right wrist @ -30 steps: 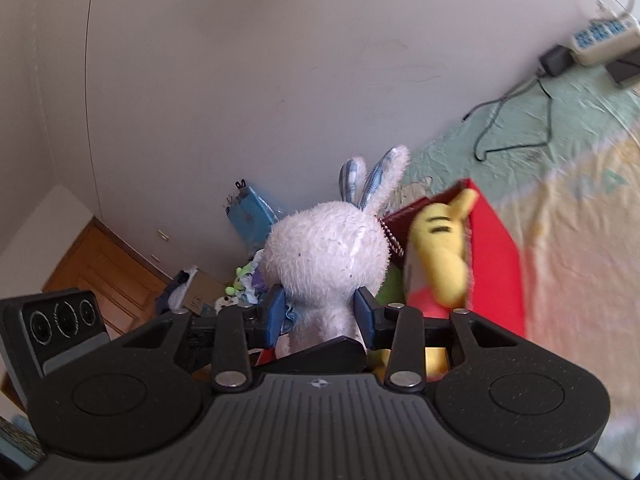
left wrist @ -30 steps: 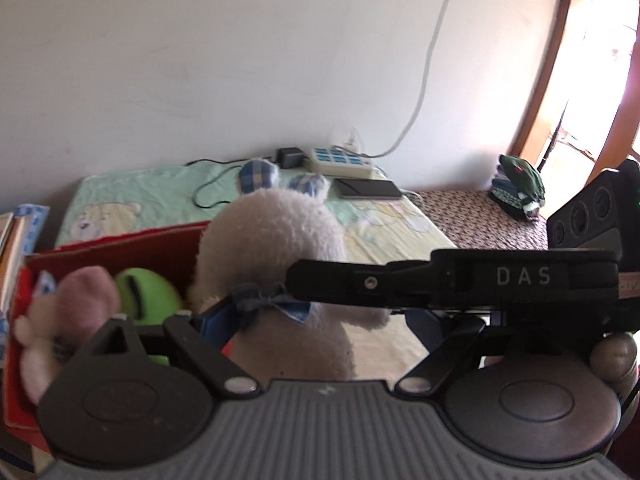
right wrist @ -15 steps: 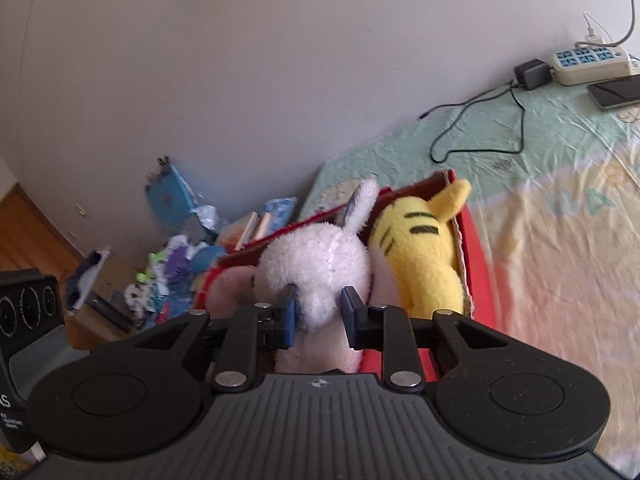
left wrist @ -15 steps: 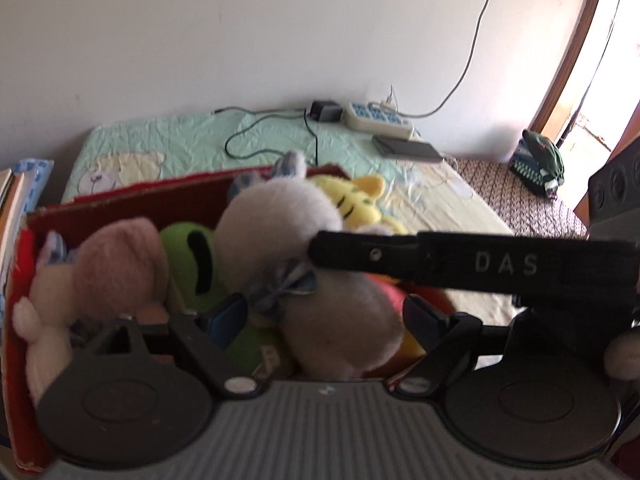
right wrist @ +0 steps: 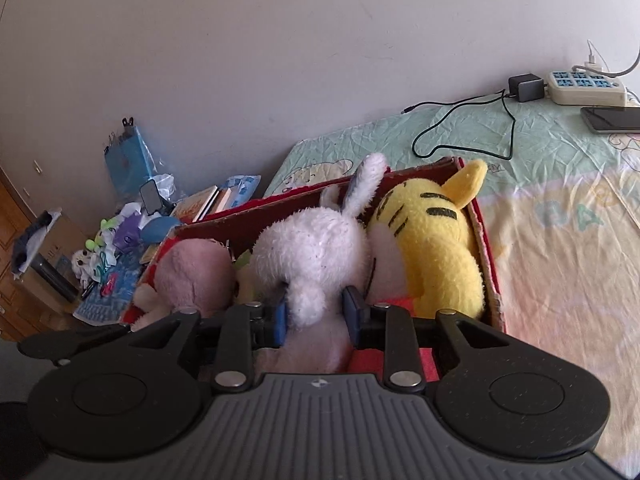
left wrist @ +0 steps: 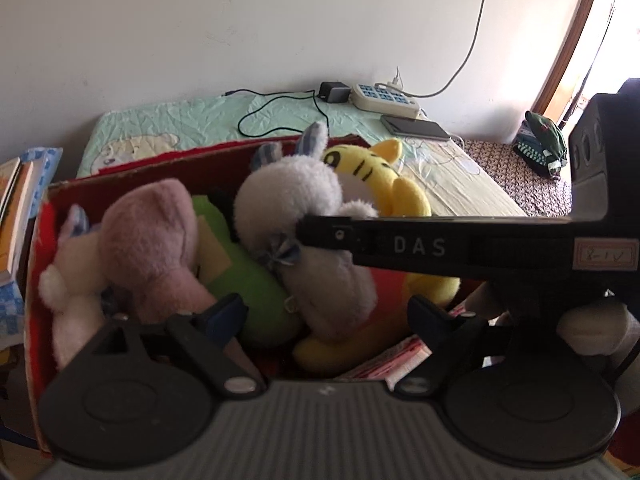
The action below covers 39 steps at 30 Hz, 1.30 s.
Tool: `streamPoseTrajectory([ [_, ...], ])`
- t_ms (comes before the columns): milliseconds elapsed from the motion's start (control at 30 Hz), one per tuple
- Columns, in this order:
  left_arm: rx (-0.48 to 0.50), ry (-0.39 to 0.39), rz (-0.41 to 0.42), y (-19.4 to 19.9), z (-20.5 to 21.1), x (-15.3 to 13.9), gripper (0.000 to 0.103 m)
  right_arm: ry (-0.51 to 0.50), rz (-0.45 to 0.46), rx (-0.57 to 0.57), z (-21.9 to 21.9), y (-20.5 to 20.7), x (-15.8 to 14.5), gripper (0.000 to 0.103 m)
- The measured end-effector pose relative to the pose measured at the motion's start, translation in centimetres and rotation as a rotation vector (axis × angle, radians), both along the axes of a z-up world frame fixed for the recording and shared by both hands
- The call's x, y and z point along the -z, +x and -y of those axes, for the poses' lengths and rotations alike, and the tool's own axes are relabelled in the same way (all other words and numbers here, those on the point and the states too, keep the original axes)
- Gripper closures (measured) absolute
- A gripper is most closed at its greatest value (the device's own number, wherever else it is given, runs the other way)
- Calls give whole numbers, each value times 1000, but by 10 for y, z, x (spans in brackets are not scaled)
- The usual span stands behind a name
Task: Organize objects
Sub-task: 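Lower the white bunny into the red box beside the tiger plush, then open the right gripper and withdraw it from the white bunny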
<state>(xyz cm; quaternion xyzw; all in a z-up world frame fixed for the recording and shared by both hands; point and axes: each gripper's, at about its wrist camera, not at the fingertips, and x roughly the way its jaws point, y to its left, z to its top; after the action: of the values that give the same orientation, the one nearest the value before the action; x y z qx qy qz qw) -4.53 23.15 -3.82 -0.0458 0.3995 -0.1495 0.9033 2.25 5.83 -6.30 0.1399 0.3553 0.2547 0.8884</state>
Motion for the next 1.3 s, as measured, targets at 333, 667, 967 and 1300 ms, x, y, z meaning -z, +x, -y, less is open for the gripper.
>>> streamPoseTrajectory([
  [333, -73, 112, 5, -2, 11, -20, 11, 50, 36, 62, 21, -22, -24, 67],
  [667, -225, 246, -68, -7, 42, -27, 11, -3, 70, 77, 48, -43, -39, 64],
  [967, -289, 301, -86, -25, 83, -35, 11, -62, 61, 156, 87, -66, -42, 54],
  [1300, -292, 306, -65, -41, 130, -30, 7, -206, -13, 272, 127, -81, -26, 43],
])
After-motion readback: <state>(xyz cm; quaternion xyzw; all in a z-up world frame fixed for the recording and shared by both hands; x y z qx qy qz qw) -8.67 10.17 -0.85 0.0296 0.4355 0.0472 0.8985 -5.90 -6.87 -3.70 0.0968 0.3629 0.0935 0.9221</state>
